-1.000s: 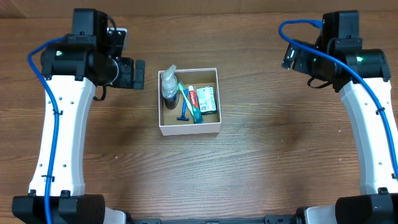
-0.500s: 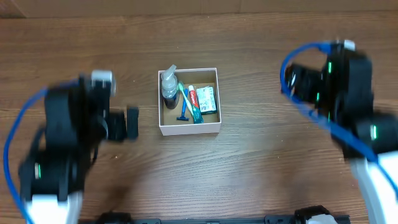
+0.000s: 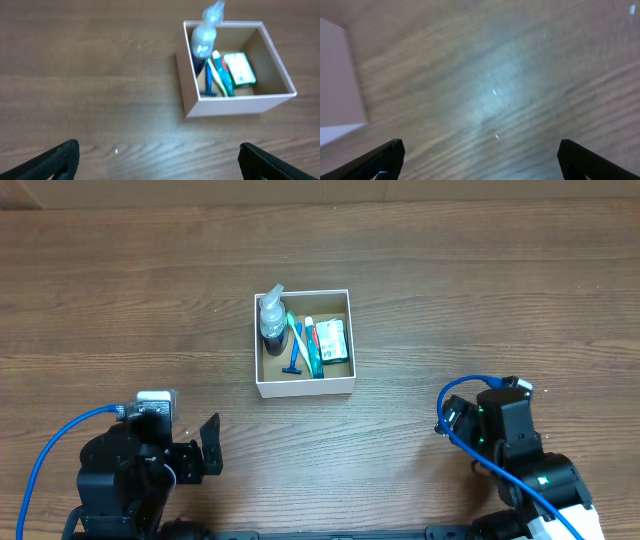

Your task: Pack container

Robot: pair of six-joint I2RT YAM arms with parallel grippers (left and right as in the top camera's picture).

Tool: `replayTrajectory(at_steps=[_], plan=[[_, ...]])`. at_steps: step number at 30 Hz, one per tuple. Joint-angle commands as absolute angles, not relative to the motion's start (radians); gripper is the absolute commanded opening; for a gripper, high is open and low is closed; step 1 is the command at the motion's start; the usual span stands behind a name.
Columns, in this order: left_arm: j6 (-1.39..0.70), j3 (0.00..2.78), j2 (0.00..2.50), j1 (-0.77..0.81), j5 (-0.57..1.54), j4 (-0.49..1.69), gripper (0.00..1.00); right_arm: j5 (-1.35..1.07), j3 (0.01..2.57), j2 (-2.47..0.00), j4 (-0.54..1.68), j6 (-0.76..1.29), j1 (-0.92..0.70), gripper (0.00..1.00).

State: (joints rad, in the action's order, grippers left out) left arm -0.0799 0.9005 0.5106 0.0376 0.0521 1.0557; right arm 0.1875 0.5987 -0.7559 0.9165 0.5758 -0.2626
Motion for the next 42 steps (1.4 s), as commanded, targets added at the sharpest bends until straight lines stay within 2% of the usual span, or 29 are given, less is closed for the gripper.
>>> replayTrajectory(at_steps=[1,15,21,23,28,36,42], plan=[[-0.101,0.885,0.505,0.039,0.042,1.092,1.0,0.201,0.575,-0.787,0.93,0.606,-0.265,1.0],[-0.101,0.885,0.505,0.039,0.042,1.108,1.0,0.205,0.575,-0.893,0.943,0.603,-0.265,1.0],[-0.101,0.885,0.505,0.039,0.042,1.108,1.0,0.21,0.575,-0.772,0.945,0.595,-0.26,1.0],[-0.101,0.885,0.505,0.039,0.042,1.108,1.0,0.209,0.575,-0.699,0.91,0.535,-0.25,1.0],[-0.101,0.885,0.505,0.039,0.042,1.108,1.0,0.178,0.532,-0.504,0.741,0.239,-0.216,1.0],[-0.101,0.885,0.505,0.039,0.042,1.108,1.0,0.024,0.302,-0.192,0.483,0.003,-0.148,1.0],[-0.101,0.885,0.505,0.039,0.042,1.108,1.0,-0.068,0.144,-0.067,0.227,-0.148,-0.148,1.0]])
